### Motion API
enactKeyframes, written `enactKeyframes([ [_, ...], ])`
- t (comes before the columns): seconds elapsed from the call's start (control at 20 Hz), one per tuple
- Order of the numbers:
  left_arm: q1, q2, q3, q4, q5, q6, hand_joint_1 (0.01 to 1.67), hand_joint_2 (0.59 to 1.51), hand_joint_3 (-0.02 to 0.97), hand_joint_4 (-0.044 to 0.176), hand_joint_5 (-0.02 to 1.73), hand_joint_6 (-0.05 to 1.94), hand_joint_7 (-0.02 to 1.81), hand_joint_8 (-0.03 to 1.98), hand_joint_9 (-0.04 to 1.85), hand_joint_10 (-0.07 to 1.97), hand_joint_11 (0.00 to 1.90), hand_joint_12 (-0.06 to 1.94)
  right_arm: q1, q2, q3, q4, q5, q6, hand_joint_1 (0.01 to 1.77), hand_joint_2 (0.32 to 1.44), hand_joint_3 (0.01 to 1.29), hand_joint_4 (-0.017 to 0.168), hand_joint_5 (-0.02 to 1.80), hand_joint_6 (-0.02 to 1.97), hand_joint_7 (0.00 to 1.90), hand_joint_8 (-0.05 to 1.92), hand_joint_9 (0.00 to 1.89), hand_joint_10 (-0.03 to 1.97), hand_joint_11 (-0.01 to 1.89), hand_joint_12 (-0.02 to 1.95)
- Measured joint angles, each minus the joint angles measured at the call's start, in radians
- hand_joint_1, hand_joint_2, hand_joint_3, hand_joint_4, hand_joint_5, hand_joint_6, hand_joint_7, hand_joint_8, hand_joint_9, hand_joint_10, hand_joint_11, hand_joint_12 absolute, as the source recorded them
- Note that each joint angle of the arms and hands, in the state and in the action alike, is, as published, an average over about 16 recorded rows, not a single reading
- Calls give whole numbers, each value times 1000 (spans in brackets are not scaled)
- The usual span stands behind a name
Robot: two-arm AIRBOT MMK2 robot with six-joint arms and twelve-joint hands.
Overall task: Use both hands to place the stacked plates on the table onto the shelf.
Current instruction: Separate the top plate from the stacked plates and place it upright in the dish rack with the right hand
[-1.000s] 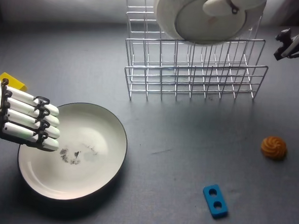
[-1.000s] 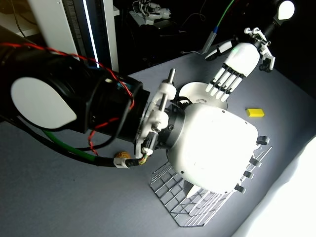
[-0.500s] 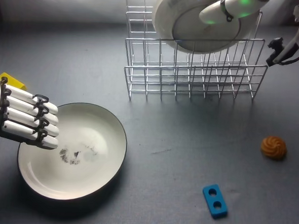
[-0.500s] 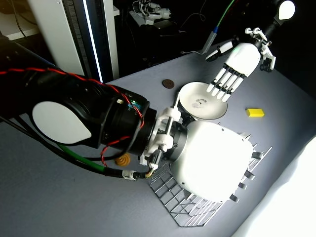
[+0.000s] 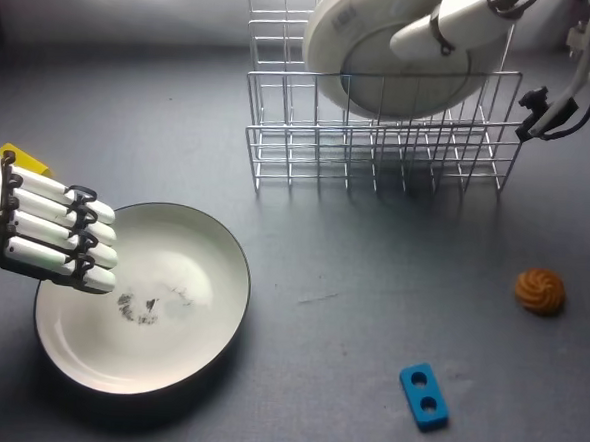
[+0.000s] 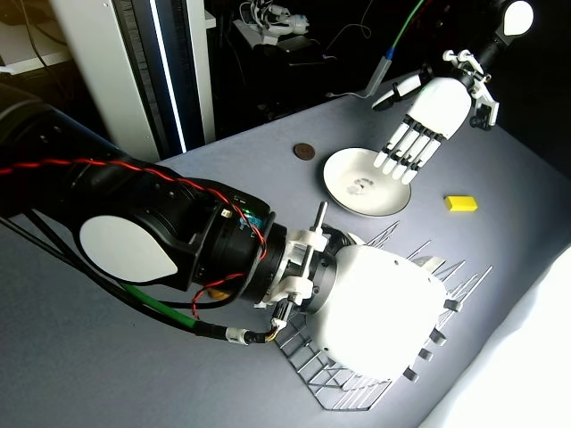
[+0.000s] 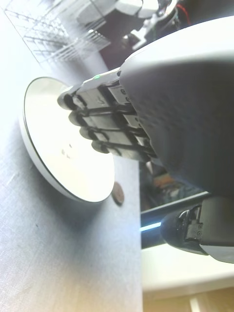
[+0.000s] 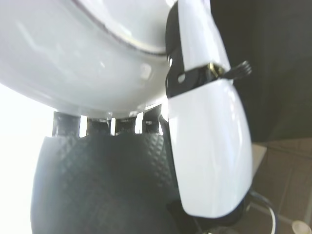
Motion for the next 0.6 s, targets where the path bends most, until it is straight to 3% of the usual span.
enactKeyframes([
  [0.4,0,0,3,-1,0,0,13,1086,13,-2,64,19,53,13,26,15,22,10,-29,-21,32,7,34,16,1294,1028,10,-6,838,1131,1005,973,1114,532,937,1344],
  [0.6,3,-2,8,-2,1,0,13,1087,14,-2,69,20,52,13,25,15,22,10,-37,-24,37,9,43,23,1298,1031,10,-6,833,1108,983,970,1091,724,961,1357],
])
